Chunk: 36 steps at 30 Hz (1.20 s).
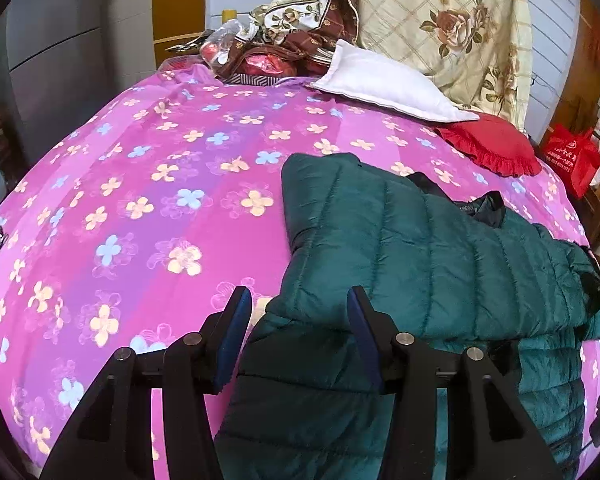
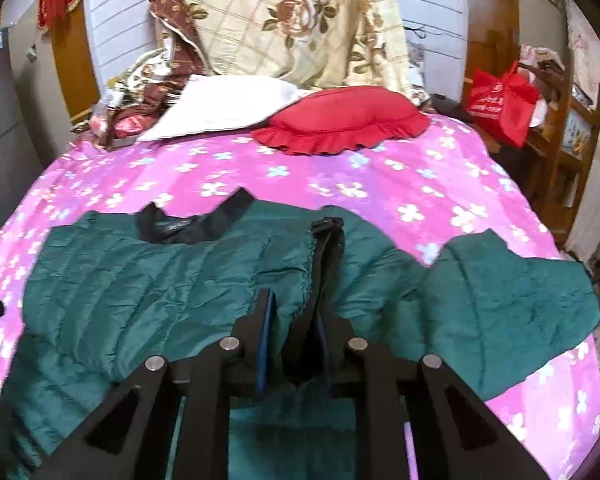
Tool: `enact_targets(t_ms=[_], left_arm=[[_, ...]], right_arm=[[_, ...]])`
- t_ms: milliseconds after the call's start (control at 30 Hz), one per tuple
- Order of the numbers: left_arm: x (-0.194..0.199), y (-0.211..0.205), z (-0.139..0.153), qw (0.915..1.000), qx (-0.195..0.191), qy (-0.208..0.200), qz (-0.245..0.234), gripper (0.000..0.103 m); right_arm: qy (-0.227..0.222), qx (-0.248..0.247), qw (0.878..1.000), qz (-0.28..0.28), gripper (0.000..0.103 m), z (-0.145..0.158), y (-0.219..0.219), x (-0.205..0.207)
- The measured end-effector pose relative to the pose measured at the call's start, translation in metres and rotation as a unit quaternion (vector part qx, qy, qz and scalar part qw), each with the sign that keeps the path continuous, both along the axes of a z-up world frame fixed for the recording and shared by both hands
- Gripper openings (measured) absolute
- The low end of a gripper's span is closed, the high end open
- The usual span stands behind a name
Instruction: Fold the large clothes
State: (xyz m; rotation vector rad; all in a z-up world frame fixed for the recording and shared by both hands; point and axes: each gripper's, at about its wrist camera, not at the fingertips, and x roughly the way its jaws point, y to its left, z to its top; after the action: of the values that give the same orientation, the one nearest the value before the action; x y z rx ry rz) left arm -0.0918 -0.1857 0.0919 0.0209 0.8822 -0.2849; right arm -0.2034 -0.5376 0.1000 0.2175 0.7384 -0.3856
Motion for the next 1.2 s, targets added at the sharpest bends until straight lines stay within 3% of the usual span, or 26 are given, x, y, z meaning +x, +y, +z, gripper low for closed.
enact_targets(t_ms=[200, 300, 433, 467, 633, 767, 1000, 1200], left_arm=[[0.003, 0.002, -0.003, 0.9999, -0.006, 0.011, 0.009, 0.031], [0.005, 0.001, 0.003, 0.9999, -0.010, 0.004, 0.009, 0.031], [0.011, -0.005, 0.007, 0.9998, -0.018, -0.006, 0.009, 0.031], [0.013, -0.008, 0.007, 0.9997, -0.022, -0.007, 0.009, 0.031], [0.025, -0.027, -0.003, 0.9998, -0.021, -0.005, 0.005, 0.031], [0.033, -0.042, -0.017, 0.9999, -0.015, 0.007, 0.001, 0.031], [0.043, -0.053, -0.037, 0.9999, 0.003, 0.009, 0.003, 0.033], [0.044, -0.058, -0.043, 0.9999, 0.012, 0.006, 0.006, 0.034]], right_arm=[[0.051, -0.009, 0.998, -0.030, 0.019, -0.043, -0.018, 0.009], [0.049, -0.002, 0.998, -0.032, 0.021, -0.053, -0.022, 0.010], [0.049, -0.007, 0.998, -0.042, 0.061, -0.037, -0.016, 0.000], [0.040, -0.009, 0.998, -0.041, 0.064, -0.031, -0.014, -0.004], [-0.008, -0.040, 0.999, 0.013, 0.070, 0.006, 0.024, -0.012], [0.018, -0.019, 0.995, 0.094, 0.071, -0.006, 0.054, 0.012], [0.073, -0.001, 0.996, 0.048, 0.071, -0.054, 0.039, 0.055], [0.078, -0.008, 0.996, 0.043, 0.071, -0.066, 0.029, 0.076]])
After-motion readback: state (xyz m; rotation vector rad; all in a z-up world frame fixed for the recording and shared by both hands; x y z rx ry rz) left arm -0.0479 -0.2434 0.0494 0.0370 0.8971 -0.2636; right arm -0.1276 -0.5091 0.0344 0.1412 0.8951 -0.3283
